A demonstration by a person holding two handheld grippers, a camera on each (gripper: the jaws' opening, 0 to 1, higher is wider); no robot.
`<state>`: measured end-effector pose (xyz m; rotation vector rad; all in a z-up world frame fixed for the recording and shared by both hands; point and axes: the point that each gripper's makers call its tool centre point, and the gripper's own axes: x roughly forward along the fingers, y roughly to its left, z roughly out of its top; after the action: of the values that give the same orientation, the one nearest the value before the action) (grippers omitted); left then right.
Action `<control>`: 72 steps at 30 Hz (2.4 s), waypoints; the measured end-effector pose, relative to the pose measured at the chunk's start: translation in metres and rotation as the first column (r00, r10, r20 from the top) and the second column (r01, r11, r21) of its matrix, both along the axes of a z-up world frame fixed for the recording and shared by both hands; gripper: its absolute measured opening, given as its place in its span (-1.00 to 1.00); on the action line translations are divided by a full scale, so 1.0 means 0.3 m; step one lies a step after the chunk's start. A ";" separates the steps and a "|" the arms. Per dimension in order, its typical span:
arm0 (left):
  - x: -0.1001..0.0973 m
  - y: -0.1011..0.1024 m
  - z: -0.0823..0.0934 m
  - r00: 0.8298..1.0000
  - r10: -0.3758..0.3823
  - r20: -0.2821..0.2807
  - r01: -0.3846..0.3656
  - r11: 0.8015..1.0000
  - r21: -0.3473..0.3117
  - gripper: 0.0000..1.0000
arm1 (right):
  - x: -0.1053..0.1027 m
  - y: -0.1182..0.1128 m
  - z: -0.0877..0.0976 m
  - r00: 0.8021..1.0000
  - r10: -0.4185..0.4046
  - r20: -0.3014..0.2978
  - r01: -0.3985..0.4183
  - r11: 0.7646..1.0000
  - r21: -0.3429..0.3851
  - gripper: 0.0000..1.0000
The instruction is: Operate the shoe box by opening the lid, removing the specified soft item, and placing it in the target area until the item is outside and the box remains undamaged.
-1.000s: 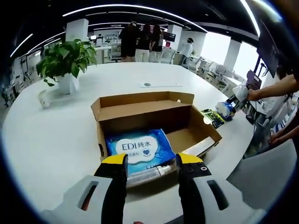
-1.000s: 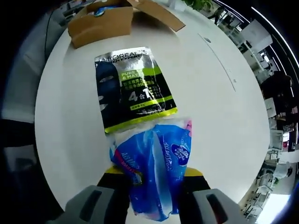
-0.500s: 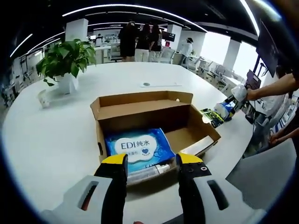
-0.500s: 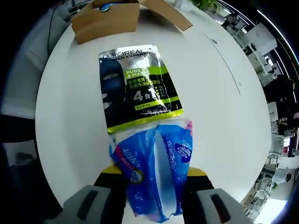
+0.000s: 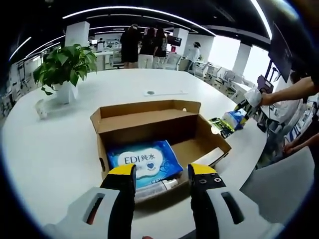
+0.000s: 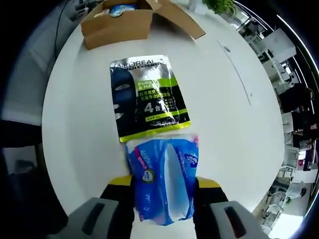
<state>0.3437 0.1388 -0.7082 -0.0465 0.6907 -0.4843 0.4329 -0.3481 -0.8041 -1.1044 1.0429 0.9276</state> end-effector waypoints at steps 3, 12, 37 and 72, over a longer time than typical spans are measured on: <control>0.001 -0.007 0.001 1.000 -0.013 0.004 0.013 1.000 -0.008 -0.15 | -0.011 -0.001 0.028 1.000 -0.006 0.004 0.006 1.000 -0.003 -0.12; -0.007 -0.024 0.014 0.999 -0.041 0.020 0.041 0.998 -0.038 -0.15 | 0.015 0.124 0.166 0.988 -0.148 0.050 0.137 0.973 0.186 -0.11; -0.044 0.053 0.047 0.998 -0.047 0.044 0.050 0.996 -0.074 -0.15 | -0.024 1.011 0.248 0.995 -0.078 -0.056 0.096 0.831 0.548 -0.17; -0.076 0.163 0.028 0.999 0.005 0.032 -0.002 0.996 -0.093 -0.16 | -0.131 1.372 0.001 0.933 -0.190 -0.304 0.335 0.767 0.547 -0.28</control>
<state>0.3209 0.1877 -0.6999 -0.1273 0.6364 -0.5128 0.3937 0.0635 -0.8039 -0.3136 0.9640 1.0670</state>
